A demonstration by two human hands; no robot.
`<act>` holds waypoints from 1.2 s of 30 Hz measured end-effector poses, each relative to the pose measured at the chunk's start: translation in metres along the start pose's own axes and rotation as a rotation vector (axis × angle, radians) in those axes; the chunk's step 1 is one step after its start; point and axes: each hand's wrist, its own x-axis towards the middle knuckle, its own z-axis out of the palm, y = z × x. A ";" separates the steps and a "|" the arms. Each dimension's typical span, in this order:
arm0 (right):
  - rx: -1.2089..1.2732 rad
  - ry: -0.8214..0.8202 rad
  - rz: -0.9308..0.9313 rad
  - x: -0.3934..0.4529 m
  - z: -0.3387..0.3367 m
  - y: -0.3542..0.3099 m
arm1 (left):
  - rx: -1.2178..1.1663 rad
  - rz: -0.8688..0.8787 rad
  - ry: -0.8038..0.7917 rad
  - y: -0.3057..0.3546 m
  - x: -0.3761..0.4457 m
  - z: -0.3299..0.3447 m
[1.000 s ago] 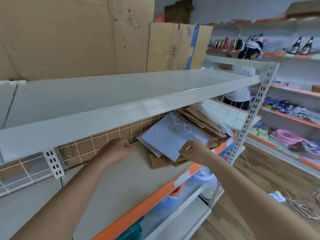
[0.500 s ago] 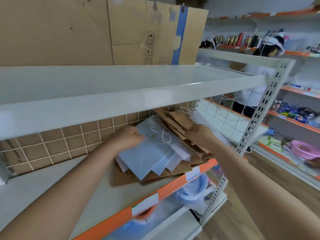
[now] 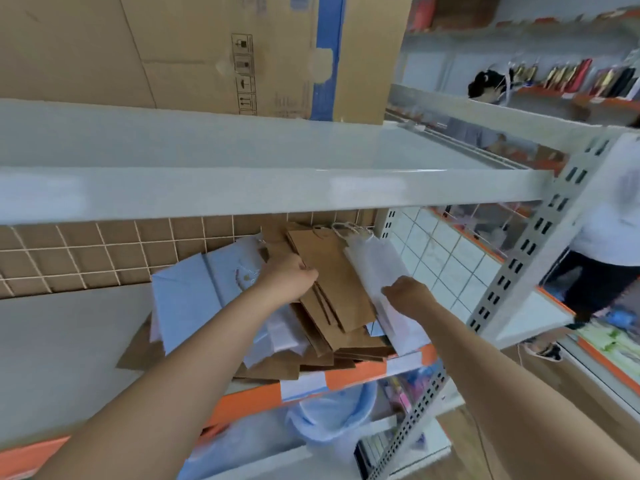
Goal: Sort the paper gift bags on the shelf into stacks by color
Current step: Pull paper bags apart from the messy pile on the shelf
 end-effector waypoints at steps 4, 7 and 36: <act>0.058 -0.141 0.043 0.020 0.006 0.024 | -0.014 -0.150 -0.058 0.012 0.009 0.022; 0.222 -0.248 0.075 0.021 0.013 0.040 | -0.061 -0.217 -0.015 0.015 0.012 0.030; 1.213 0.016 0.387 0.043 -0.001 0.034 | 0.026 -0.220 0.170 0.062 0.025 0.056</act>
